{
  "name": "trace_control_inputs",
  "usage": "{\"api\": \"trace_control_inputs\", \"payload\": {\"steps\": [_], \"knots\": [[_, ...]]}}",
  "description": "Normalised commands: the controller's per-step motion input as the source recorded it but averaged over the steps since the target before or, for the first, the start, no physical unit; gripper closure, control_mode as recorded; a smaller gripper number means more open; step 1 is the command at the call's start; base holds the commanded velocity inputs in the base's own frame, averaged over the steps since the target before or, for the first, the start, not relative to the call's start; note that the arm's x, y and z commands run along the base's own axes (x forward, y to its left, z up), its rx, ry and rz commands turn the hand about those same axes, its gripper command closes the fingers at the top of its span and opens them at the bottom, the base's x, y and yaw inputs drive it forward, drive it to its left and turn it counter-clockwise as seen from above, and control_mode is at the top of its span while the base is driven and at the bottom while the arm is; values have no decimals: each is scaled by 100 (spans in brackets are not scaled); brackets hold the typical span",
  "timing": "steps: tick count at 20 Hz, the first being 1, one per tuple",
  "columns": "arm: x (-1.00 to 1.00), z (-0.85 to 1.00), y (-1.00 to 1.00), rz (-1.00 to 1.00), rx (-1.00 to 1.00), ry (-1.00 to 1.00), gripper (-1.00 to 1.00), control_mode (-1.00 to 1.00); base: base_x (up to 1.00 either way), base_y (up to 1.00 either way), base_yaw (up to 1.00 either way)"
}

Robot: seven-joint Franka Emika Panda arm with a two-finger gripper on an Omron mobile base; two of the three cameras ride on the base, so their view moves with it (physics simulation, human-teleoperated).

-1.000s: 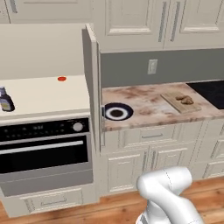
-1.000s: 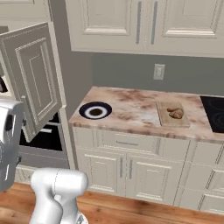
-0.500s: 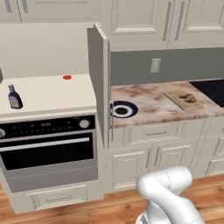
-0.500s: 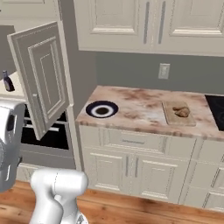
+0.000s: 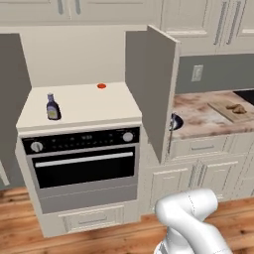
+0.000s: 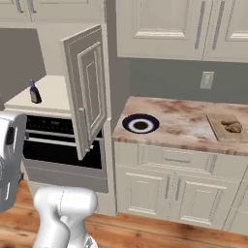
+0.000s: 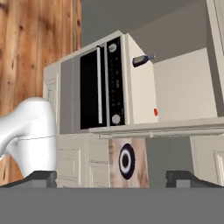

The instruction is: Pick the chicken drumstick from the plate and place it on the cutting board. Then pick the condiment bottle from the cabinet and place it next to the cutting board.

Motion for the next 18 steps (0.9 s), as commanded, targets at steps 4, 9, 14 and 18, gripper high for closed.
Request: {"api": "trace_control_inputs", "payload": {"steps": [4,9,14,18], "knots": [[0,0,0,0,0,0,-100,100,-24,60,0],[0,0,0,0,0,0,-100,100,-24,58,0],[0,0,0,0,0,0,-100,100,-22,58,0],[0,0,0,0,0,0,-100,100,-21,59,0]]}}
